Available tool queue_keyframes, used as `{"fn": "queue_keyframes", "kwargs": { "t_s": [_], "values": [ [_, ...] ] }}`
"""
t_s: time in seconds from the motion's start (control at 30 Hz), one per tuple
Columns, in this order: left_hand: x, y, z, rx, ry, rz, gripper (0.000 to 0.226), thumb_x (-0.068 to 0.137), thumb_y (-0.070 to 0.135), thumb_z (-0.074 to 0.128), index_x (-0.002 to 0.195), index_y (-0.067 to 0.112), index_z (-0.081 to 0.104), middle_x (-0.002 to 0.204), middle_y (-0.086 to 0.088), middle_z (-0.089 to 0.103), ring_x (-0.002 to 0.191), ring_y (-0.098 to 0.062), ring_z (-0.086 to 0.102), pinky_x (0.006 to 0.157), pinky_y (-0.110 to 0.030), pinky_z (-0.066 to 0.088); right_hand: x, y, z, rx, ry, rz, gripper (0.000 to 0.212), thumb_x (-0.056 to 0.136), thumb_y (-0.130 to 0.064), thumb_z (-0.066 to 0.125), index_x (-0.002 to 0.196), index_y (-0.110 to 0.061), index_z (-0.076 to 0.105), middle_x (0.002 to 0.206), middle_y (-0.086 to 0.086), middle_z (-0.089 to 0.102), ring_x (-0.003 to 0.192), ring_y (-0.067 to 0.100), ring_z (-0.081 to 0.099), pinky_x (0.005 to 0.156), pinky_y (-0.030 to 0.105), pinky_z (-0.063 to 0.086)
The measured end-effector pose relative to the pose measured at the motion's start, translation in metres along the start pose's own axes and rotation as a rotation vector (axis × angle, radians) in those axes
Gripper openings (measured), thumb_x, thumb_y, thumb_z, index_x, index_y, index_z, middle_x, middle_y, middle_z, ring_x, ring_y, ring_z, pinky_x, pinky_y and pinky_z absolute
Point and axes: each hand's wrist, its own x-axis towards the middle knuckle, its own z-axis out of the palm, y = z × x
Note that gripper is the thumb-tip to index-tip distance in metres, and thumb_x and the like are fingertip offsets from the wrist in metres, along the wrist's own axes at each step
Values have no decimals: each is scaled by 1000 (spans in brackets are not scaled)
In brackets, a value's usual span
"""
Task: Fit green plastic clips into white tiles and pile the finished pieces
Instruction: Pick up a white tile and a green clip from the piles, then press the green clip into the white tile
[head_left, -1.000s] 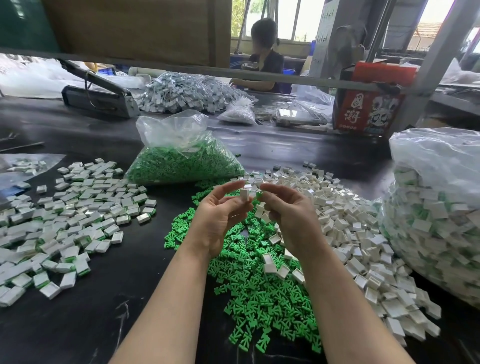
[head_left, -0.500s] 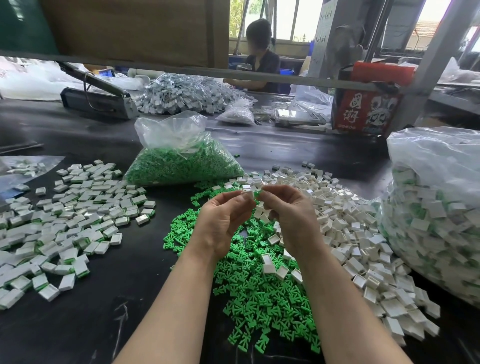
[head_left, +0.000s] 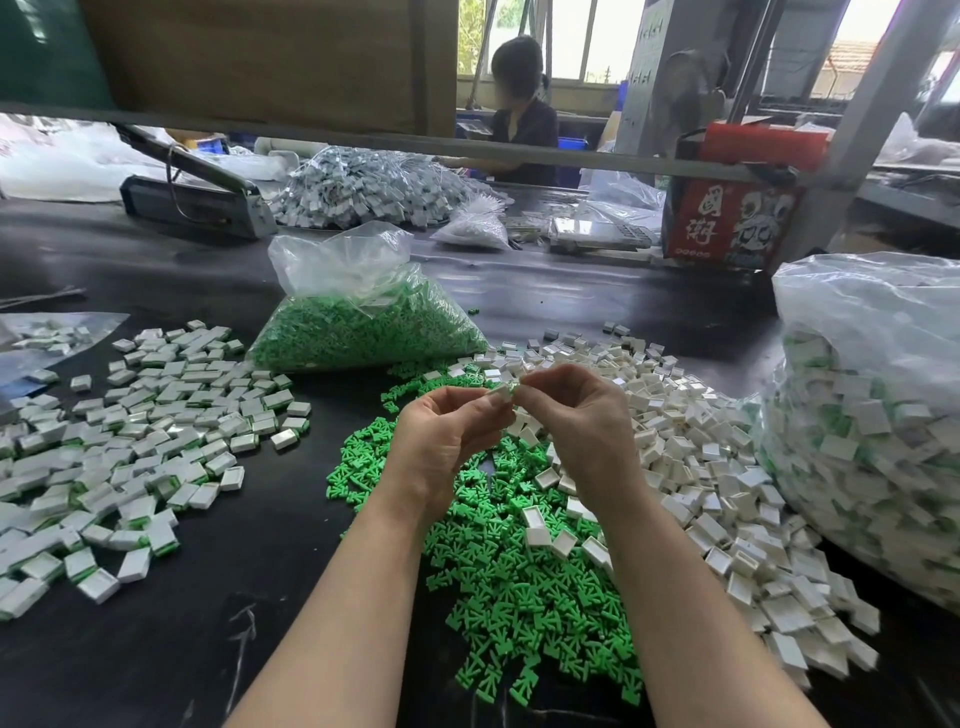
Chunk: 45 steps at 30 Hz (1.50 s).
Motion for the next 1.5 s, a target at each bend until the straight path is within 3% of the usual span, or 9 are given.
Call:
{"fn": "queue_keyframes", "kwargs": {
  "t_s": [0.23, 0.4, 0.5, 0.63, 0.83, 1.03, 1.17, 1.27, 1.5],
  "values": [
    [-1, 2, -10, 366, -153, 5, 27, 83, 31, 72, 94, 7, 68, 83, -12, 75, 71, -18, 71, 61, -24, 54, 0, 0, -6, -57, -73, 15, 6, 80, -1, 75, 86, -2, 72, 81, 12, 71, 68, 9, 64, 63, 16, 49],
    [-3, 5, -15, 564, -267, 27, 22, 100, 22, 54, 84, 11, 65, 71, -9, 68, 55, -12, 55, 52, -20, 41, -1, 0, -7, -125, -165, 39, 14, 81, -3, 75, 94, 0, 70, 84, 12, 72, 70, 7, 66, 65, 15, 50],
    [-3, 6, -16, 580, -284, 75, 23, 101, 24, 54, 85, 10, 62, 67, -6, 65, 55, -10, 51, 52, -18, 39, -1, -2, -8, -165, -243, 115, 15, 89, -9, 69, 100, -2, 64, 78, 9, 70, 63, 4, 62, 61, 17, 47],
    [-3, 5, -16, 621, -325, 93, 24, 100, 28, 55, 80, 14, 59, 67, -8, 61, 54, -10, 48, 51, -17, 39, -2, 0, -7, -369, -352, 146, 19, 99, -18, 53, 86, -7, 61, 68, 4, 60, 65, 19, 51, 64, 38, 42],
    [-2, 0, -17, 614, -363, 13, 32, 103, 33, 46, 80, 11, 51, 59, 5, 48, 51, -7, 39, 50, -15, 34, -3, 8, -1, -301, -399, 185, 29, 101, -12, 44, 73, -10, 50, 62, 3, 45, 60, 19, 39, 62, 38, 32],
    [-3, -3, -11, 565, -358, -14, 31, 94, 36, 43, 66, 26, 49, 61, 6, 43, 55, -8, 37, 52, -15, 34, -1, 11, 0, -156, -377, 207, 29, 101, -9, 43, 73, -13, 48, 60, -2, 41, 52, 9, 37, 49, 21, 30],
    [0, -5, -12, 609, -304, -18, 25, 90, 39, 42, 74, 24, 55, 70, 1, 46, 71, -17, 40, 73, -34, 38, -1, 12, 0, -207, -375, 185, 34, 103, -18, 41, 70, -15, 47, 61, 1, 42, 53, 11, 37, 53, 27, 31],
    [0, -6, -12, 631, -337, -7, 26, 91, 39, 40, 74, 24, 54, 68, 3, 45, 67, -15, 41, 68, -26, 38, -1, 15, 1, -285, -370, 171, 41, 104, -23, 40, 64, -16, 47, 58, 0, 42, 52, 13, 36, 57, 33, 31],
    [-1, 0, -11, 712, -385, -16, 29, 88, 38, 40, 86, 11, 51, 79, -8, 43, 69, -16, 37, 66, -28, 35, -1, 20, 1, -345, -390, 157, 45, 103, -24, 40, 59, -19, 43, 51, -6, 41, 49, 13, 35, 58, 37, 31]
  ]
}}
